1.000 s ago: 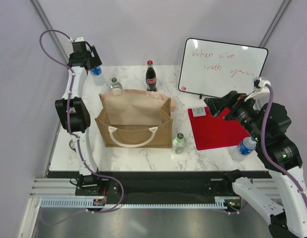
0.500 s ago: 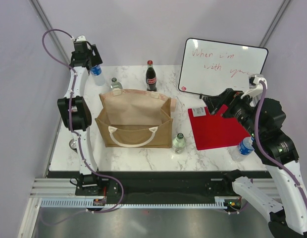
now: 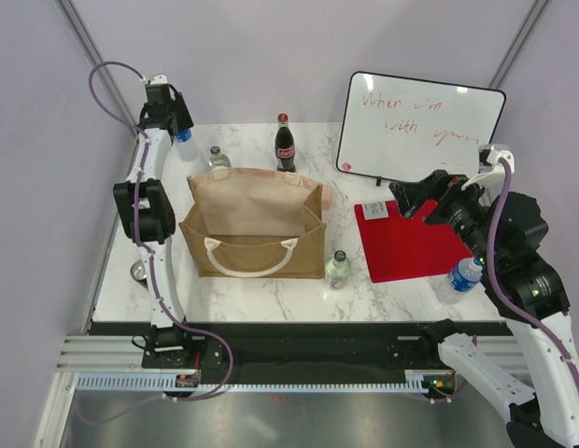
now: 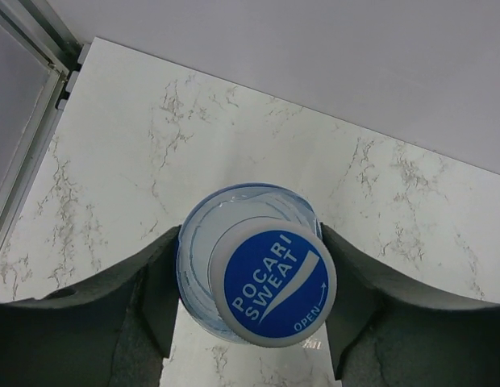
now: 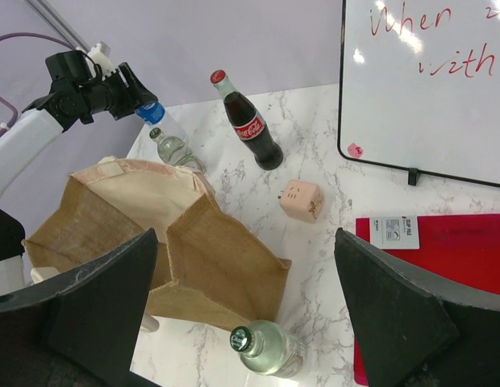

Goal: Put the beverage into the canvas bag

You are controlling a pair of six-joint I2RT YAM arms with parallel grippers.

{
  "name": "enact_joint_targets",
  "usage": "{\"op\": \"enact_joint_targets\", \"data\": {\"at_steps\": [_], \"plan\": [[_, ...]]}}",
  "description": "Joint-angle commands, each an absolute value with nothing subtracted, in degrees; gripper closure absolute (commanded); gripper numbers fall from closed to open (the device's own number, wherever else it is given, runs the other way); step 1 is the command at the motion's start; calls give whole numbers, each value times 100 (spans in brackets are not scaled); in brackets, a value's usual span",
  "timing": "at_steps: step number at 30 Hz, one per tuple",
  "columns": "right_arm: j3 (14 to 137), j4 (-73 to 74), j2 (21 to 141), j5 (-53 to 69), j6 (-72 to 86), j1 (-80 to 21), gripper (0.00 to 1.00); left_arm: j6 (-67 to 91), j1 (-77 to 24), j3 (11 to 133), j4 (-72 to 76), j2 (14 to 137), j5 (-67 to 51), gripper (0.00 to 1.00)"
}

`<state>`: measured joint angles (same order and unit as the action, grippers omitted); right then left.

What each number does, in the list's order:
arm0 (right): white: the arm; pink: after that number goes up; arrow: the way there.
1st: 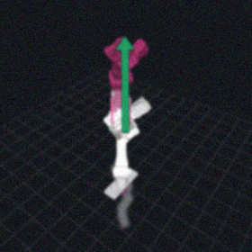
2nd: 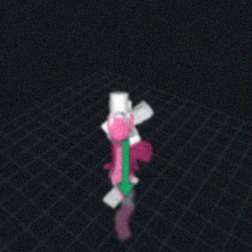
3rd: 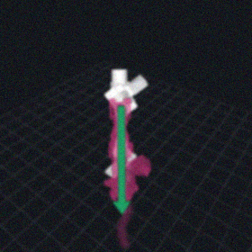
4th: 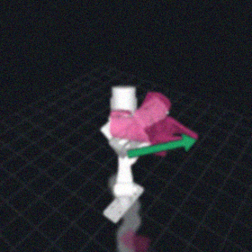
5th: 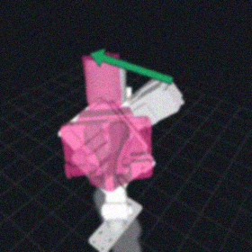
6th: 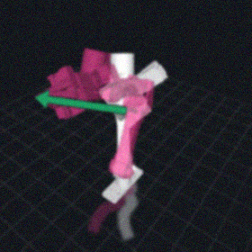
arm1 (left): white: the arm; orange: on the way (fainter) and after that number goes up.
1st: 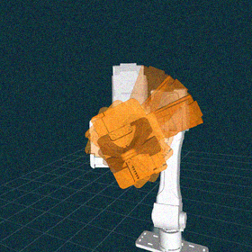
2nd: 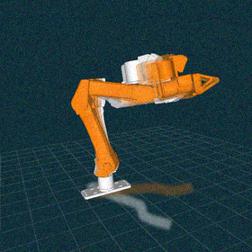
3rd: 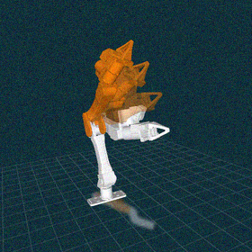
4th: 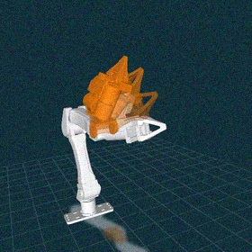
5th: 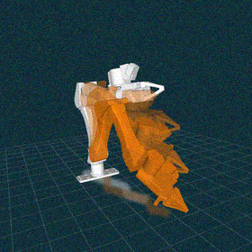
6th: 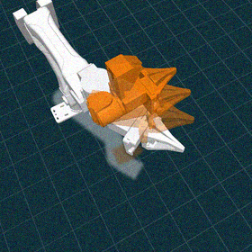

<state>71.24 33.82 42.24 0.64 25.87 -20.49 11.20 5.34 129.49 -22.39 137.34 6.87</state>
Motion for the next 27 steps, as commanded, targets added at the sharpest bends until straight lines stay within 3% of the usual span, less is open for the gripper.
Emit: {"op": "enact_joint_targets", "data": {"at_steps": [1,4,7,10,27], "plan": [[7216,3270,4245,-62,2452,-2039,2,818,492,13289,-2013,13746,817,47],[7189,3261,4192,-79,2470,-2039,2,756,483,13254,-2004,13597,870,74],[7181,3261,4175,-88,2470,-2048,2,651,405,13201,-2004,13335,1001,79],[7198,3261,4166,-44,2470,-2039,2,475,273,13157,-2004,13027,1203,97],[6979,3357,4087,167,2522,-2048,2,-782,-1282,13254,-2276,10795,1740,98]]}}
